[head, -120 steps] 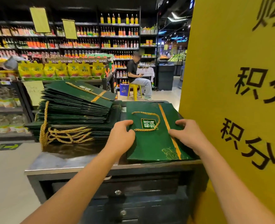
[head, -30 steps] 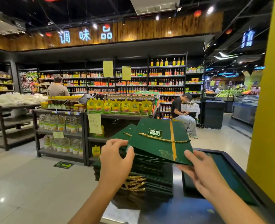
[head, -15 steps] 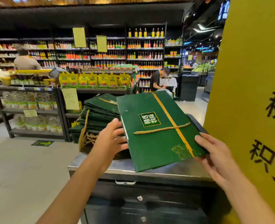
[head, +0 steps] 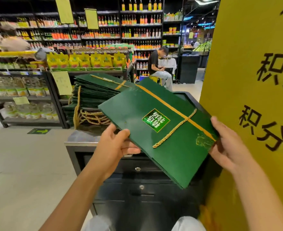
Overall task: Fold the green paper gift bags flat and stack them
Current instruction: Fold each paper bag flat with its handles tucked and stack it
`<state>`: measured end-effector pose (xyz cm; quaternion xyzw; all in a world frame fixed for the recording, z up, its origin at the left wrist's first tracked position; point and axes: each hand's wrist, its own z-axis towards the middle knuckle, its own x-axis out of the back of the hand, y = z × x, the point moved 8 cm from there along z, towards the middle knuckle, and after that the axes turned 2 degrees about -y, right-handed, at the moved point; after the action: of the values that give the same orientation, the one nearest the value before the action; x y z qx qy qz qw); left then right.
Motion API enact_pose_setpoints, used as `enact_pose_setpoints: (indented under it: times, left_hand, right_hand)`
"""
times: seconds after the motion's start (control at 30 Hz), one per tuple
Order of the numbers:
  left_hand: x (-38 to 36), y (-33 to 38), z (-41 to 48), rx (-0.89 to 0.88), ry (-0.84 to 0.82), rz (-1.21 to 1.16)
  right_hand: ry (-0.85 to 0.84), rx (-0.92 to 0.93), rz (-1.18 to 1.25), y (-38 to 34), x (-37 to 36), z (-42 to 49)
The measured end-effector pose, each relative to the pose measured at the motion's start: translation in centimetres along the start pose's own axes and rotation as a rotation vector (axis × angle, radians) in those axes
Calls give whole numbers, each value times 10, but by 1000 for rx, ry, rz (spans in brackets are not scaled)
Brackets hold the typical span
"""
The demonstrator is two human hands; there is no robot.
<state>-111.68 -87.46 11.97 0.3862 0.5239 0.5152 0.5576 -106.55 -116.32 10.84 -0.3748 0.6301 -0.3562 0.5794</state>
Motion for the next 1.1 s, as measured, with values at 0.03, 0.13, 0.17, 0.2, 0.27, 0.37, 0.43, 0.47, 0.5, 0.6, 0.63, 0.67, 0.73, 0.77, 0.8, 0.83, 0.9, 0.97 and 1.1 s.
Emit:
enact_pose_setpoints:
  times: [0.03,0.13,0.17,0.2,0.27,0.37,0.43,0.47,0.5,0.6,0.63,0.67,0.73,0.77,0.8,0.83,0.9,0.97,1.1]
  left_hand:
    - [-3,-5,-7,8,-6,-20]
    - [-8,-24,-26,59,-50,-12]
    - [-5,-29,-30,63,-39,6]
    - [1,-32,-32,49,-10,27]
    - [19,-32,-33,-11,80,87]
    - [43,-27,-31,-104,156,164]
    - [52,-21,-28,-191,143,345]
    - [54,-17,-27,-254,125,501]
    - [55,-14,-25,-322,96,652]
    - [46,-8,-23,-448,-51,896]
    - [42,-7,-22,-477,-100,925]
    - [37,-7,-22,-494,-142,940]
    - [29,-8,-21,-506,-205,928]
    - [25,-9,-21,-514,-221,921]
    - [22,-11,-21,-528,-230,924]
    - [21,-13,-21,-544,-228,934]
    - [20,-18,-21,-575,-209,962]
    - [20,-20,-22,-591,-185,963]
    - [20,-21,-24,-602,-150,936]
  right_hand:
    - [8,1,-23,1,3,1]
    - [60,17,-129,1,12,6]
    - [74,15,-151,-1,14,6]
    - [88,9,-166,-2,15,7]
    - [100,17,-209,-7,16,9]
    - [114,-9,-286,-13,16,13]
    - [111,-61,-355,-10,16,20]
    - [116,-80,-386,-10,17,24]
    - [118,-92,-412,-11,18,27]
    - [128,-107,-459,-12,18,33]
    - [130,-103,-476,-13,18,35]
    - [134,-101,-483,-14,18,36]
    - [148,-86,-508,-15,19,40]
    - [155,-70,-538,-15,18,41]
    - [165,-33,-584,-16,17,43]
    - [183,13,-644,-18,16,43]
    - [232,95,-809,-24,13,42]
    - [291,212,-1038,-34,8,42]
    - [323,372,-1330,-49,-11,42]
